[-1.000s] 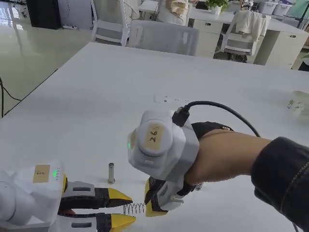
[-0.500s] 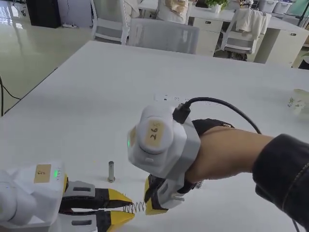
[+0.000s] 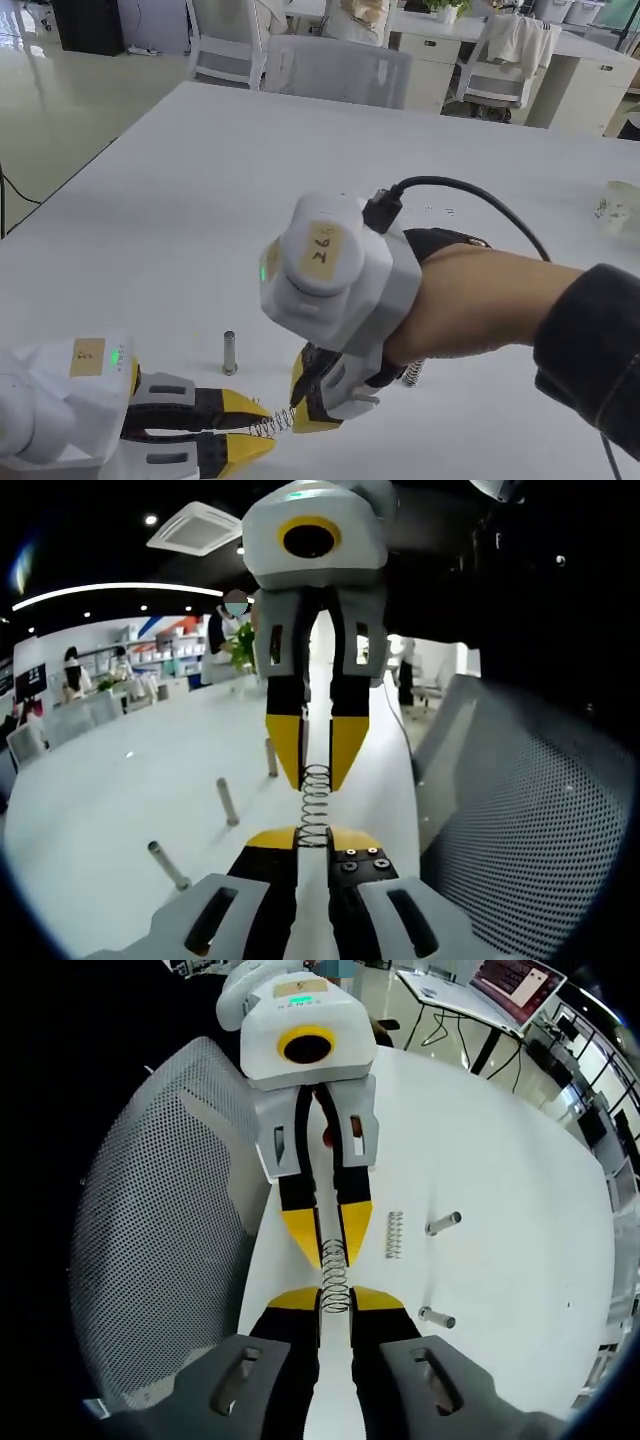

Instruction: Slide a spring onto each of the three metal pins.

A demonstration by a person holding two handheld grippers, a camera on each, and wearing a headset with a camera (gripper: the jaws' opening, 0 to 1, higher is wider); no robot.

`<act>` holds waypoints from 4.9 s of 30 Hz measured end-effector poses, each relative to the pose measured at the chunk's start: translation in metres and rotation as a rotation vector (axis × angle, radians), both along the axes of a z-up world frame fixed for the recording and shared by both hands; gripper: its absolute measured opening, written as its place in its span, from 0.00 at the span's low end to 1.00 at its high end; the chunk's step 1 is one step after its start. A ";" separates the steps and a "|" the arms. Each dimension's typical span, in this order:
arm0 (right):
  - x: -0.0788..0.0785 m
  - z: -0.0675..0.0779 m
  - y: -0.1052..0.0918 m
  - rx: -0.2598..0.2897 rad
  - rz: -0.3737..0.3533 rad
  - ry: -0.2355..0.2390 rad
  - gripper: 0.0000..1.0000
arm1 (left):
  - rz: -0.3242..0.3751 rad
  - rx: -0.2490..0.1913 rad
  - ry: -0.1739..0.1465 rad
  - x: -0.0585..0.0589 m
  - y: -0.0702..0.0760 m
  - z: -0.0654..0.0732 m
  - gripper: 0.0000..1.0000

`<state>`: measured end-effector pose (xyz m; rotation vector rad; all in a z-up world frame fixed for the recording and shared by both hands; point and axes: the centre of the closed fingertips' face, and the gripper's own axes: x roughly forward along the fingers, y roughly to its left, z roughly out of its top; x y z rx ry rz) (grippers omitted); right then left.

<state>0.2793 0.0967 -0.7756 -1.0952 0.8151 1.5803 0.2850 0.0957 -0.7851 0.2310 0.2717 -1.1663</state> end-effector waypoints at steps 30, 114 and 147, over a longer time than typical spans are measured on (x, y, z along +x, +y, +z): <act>-0.008 0.010 0.021 0.084 0.014 0.018 0.13 | -0.010 0.001 -0.001 -0.004 0.000 -0.001 0.02; 0.054 0.016 -0.027 0.027 -0.153 -0.061 0.08 | 0.240 -0.063 0.078 0.019 0.041 -0.001 0.64; 0.096 0.007 -0.029 -0.046 -0.161 -0.126 0.08 | 0.292 -0.075 0.082 0.023 0.051 -0.003 0.78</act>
